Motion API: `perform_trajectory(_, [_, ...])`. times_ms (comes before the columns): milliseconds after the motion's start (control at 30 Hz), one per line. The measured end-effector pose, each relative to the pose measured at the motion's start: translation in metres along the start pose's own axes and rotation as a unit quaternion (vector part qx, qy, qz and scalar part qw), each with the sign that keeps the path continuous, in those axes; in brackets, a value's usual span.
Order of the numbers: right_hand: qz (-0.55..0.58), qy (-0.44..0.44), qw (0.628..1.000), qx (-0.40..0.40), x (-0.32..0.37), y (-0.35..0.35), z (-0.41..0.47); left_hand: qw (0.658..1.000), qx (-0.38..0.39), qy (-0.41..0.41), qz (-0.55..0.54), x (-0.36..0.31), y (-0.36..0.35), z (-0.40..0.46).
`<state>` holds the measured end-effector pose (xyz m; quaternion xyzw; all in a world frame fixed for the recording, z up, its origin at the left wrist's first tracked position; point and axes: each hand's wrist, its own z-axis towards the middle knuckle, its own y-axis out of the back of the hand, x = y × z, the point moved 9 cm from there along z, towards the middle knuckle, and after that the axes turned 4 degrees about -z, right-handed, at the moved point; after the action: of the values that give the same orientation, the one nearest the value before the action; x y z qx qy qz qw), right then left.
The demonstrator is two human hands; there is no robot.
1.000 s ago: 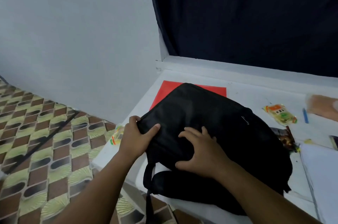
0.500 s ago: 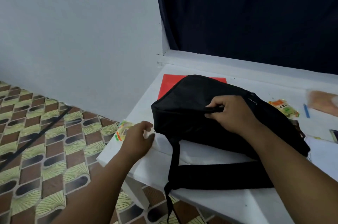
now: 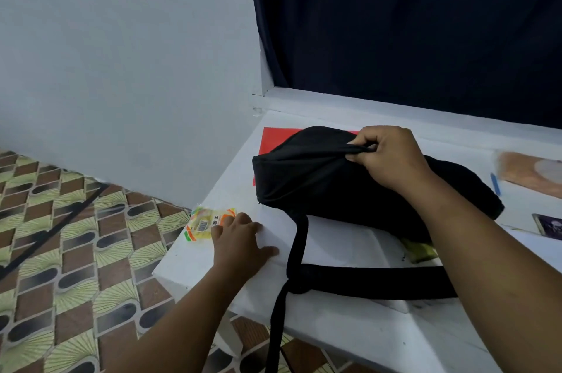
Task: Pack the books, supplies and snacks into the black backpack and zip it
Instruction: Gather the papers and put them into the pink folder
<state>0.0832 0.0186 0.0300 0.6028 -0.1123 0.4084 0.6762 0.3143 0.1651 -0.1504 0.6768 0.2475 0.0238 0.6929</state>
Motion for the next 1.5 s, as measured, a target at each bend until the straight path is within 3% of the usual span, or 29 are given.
perform_trajectory(133, [0.011, 0.002, 1.0, -0.007, 0.0, 0.006, 0.005, 0.998, -0.018, 0.019, -0.061, 0.002, 0.0, 0.005])
perform_trajectory(267, [0.024, -0.004, 1.0, -0.011, -0.005, 0.007, 0.005, 0.965, -0.048, 0.071, -0.25, 0.009, 0.006, 0.007])
perform_trajectory(400, [0.024, 0.0, 1.0, -0.011, -0.004, 0.005, 0.005, 0.863, -0.042, 0.195, -0.464, 0.021, 0.001, 0.007])
perform_trajectory(500, [0.016, 0.006, 1.0, -0.011, -0.003, 0.003, 0.004, 0.8, -0.039, 0.241, -0.549, 0.024, -0.003, 0.01])
perform_trajectory(700, [0.029, 0.0, 1.0, -0.01, -0.007, 0.004, -0.005, 0.741, 0.011, 0.283, -0.608, 0.027, -0.002, 0.012])
perform_trajectory(867, [0.051, -0.023, 0.996, -0.069, -0.019, 0.025, -0.003, 0.685, 0.078, 0.286, -0.666, 0.014, 0.007, 0.016])
perform_trajectory(1200, [0.107, -0.047, 0.969, -0.22, -0.037, 0.069, -0.001, 0.705, 0.043, 0.239, -0.666, 0.013, 0.042, 0.027])
perform_trajectory(1333, [0.109, -0.028, 0.974, -0.194, -0.03, 0.06, -0.001, 0.715, 0.024, 0.237, -0.657, 0.037, 0.057, 0.023])
perform_trajectory(1500, [0.087, 0.01, 0.99, -0.107, -0.025, 0.021, -0.015, 0.693, 0.004, 0.224, -0.685, 0.068, 0.081, 0.02])
